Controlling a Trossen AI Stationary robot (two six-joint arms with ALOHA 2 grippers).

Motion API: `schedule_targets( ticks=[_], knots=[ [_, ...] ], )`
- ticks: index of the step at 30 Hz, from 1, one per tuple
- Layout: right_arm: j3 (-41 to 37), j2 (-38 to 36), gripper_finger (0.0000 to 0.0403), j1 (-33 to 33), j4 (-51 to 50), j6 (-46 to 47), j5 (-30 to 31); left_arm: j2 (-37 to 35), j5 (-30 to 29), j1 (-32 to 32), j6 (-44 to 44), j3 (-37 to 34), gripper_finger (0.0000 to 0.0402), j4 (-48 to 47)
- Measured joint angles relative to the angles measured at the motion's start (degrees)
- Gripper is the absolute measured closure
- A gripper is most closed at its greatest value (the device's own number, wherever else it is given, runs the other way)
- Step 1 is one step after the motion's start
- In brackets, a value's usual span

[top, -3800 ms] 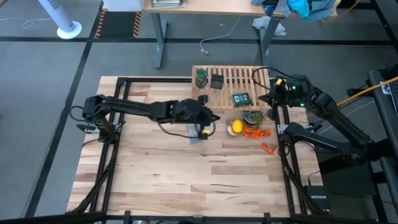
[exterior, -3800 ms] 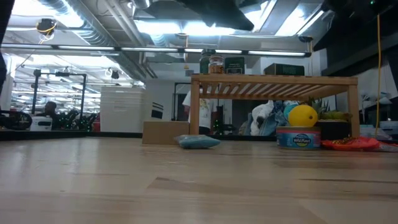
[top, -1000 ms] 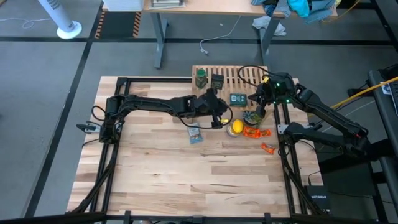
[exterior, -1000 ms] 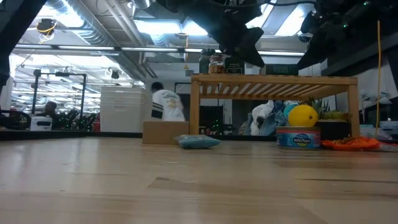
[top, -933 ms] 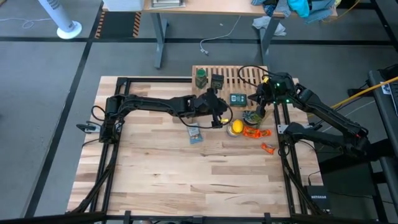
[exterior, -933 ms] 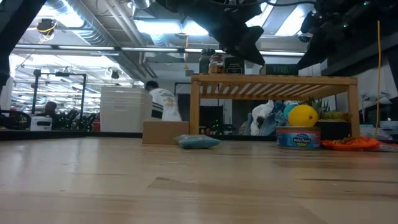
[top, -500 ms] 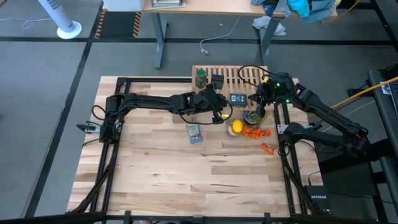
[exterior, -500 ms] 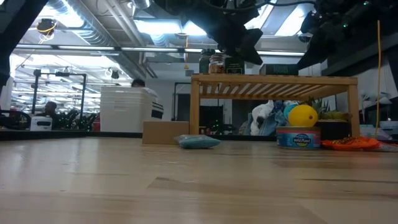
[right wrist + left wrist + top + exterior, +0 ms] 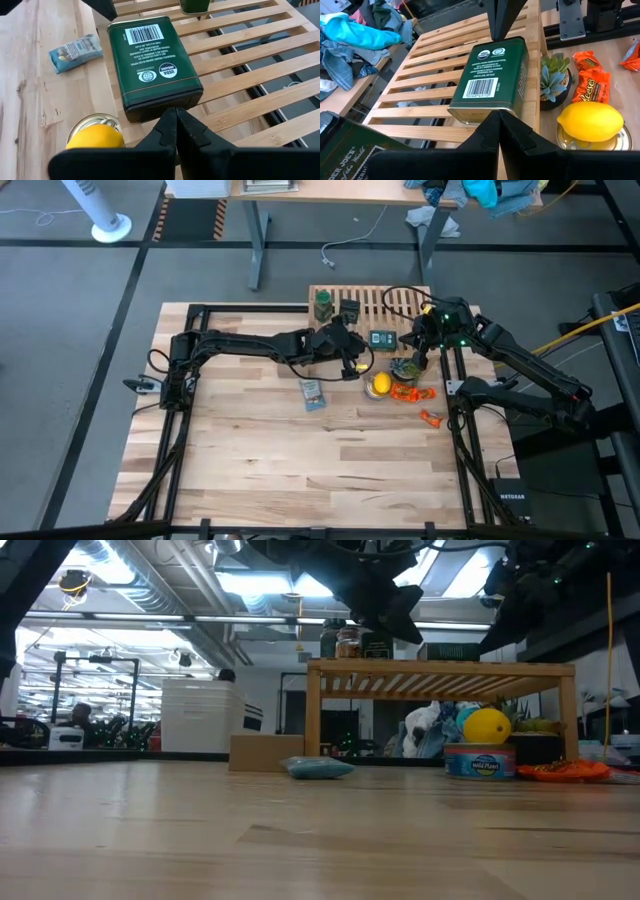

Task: Shelf spices
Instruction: Adjust the right black seasoning can on the shelf

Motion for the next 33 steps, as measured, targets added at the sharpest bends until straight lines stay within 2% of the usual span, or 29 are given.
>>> schedule_targets(
  ticks=[5, 10, 21, 27, 33],
  knots=[
    [0.0, 0.0, 0.0401, 0.0, -0.02, 0.14, -0.04, 0.0, 0.0, 0.02, 0.0, 0.0, 0.0401, 0.0],
    [0.0, 0.0, 0.0401, 0.0, 0.29, 0.41, -2.97, 0.0, 0.0, 0.02, -0.39, 0.0, 0.0401, -0.17],
    [-0.02, 0.0, 0.0401, 0.0, 0.27, 0.39, -2.89, 1.69, -0.04, 0.83, -1.41, 0.02, 0.0401, -1.21],
    [-0.02, 0.02, 0.0401, 0.0, 0.22, 0.35, -0.63, 2.78, 0.15, 1.77, -2.64, 0.04, 0.0401, -0.96],
    [-0.02, 0.63, 0.0401, 0.0, 0.11, 0.35, -1.03, 2.99, -0.04, 1.84, -1.44, 0.04, 0.0401, 2.11]
  ],
)
